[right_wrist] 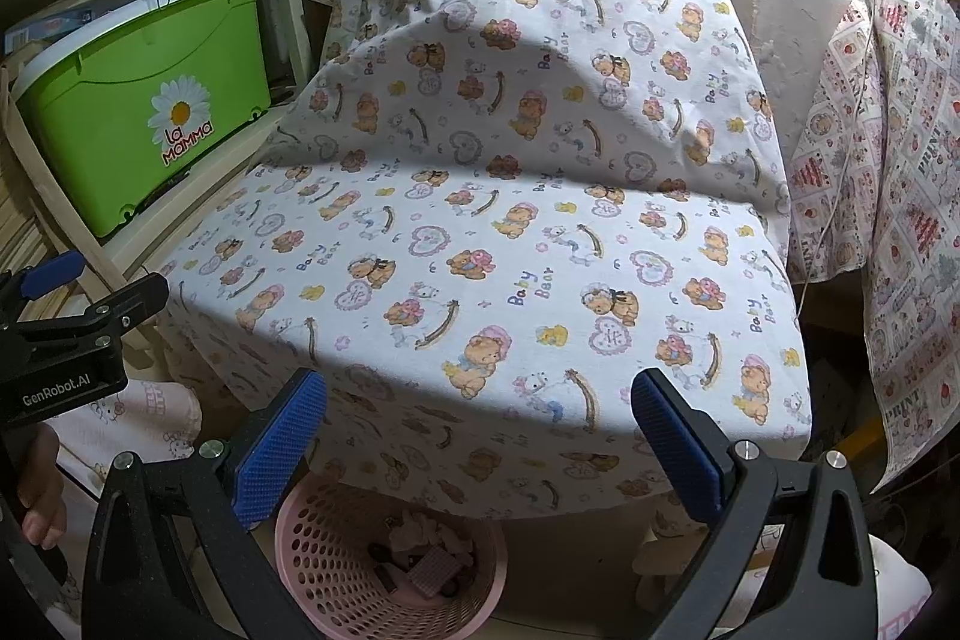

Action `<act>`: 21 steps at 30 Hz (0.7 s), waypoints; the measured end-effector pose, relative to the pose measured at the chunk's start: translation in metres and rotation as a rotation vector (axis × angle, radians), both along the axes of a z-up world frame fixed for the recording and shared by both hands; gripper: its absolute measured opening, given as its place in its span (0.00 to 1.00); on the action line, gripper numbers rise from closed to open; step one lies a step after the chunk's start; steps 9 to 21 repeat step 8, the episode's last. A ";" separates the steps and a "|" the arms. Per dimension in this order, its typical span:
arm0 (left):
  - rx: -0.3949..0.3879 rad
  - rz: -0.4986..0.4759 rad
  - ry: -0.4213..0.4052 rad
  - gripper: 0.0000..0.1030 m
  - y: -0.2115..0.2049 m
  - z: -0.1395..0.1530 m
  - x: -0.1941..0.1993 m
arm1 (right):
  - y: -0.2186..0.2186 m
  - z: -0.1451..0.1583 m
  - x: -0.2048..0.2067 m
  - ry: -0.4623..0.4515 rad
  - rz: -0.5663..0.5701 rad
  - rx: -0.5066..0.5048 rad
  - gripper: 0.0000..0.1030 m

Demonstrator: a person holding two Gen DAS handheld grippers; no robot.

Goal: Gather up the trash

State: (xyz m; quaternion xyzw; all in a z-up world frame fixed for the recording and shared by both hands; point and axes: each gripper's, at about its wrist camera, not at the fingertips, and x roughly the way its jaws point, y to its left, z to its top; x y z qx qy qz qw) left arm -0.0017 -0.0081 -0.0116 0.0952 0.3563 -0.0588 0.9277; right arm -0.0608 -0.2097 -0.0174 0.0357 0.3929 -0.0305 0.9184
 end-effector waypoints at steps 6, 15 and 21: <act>0.000 -0.008 -0.004 0.99 0.000 0.000 0.000 | 0.000 0.000 0.000 0.000 -0.002 0.001 0.99; 0.000 -0.009 -0.003 0.99 0.000 0.000 0.001 | -0.001 0.000 -0.001 0.000 -0.006 0.002 0.99; 0.000 -0.009 -0.003 0.99 0.000 0.000 0.001 | -0.001 0.000 -0.001 0.000 -0.006 0.002 0.99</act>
